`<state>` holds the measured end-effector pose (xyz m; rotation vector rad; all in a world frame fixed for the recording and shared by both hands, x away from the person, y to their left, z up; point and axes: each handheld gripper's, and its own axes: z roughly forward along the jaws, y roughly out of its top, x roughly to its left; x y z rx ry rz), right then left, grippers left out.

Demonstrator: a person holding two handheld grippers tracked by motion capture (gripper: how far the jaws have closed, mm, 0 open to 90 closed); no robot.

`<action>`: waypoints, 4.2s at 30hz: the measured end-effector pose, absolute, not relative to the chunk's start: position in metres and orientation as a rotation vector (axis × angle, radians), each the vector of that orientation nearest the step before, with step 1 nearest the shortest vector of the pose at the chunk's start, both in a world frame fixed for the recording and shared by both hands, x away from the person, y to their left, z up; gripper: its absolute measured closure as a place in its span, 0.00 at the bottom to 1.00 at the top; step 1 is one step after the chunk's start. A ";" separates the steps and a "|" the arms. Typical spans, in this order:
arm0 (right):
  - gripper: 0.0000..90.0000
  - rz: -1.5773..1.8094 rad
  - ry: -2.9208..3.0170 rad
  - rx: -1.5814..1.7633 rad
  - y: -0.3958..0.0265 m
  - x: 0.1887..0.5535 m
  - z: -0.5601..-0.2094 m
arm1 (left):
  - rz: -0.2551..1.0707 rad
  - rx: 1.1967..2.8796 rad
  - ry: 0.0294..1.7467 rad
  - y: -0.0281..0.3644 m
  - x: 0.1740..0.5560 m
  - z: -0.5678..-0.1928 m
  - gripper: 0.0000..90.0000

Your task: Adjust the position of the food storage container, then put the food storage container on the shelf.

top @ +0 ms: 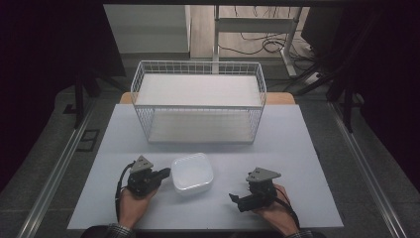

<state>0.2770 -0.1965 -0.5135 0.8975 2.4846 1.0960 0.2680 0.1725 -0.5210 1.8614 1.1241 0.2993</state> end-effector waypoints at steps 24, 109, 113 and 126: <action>0.78 1.107 2.500 0.898 -0.188 0.286 -0.504 | 0.254 1.901 1.032 0.136 0.288 -0.523 0.97; 0.18 1.213 2.727 1.065 -0.152 0.323 -0.489 | 0.040 1.987 0.937 0.109 0.291 -0.510 0.15; 0.34 1.195 2.702 1.081 -0.159 0.312 -0.484 | 0.021 1.945 0.983 0.120 0.280 -0.506 0.34; 0.85 1.234 2.488 1.140 -0.174 0.299 -0.471 | 0.156 1.878 1.012 0.129 0.267 -0.503 0.88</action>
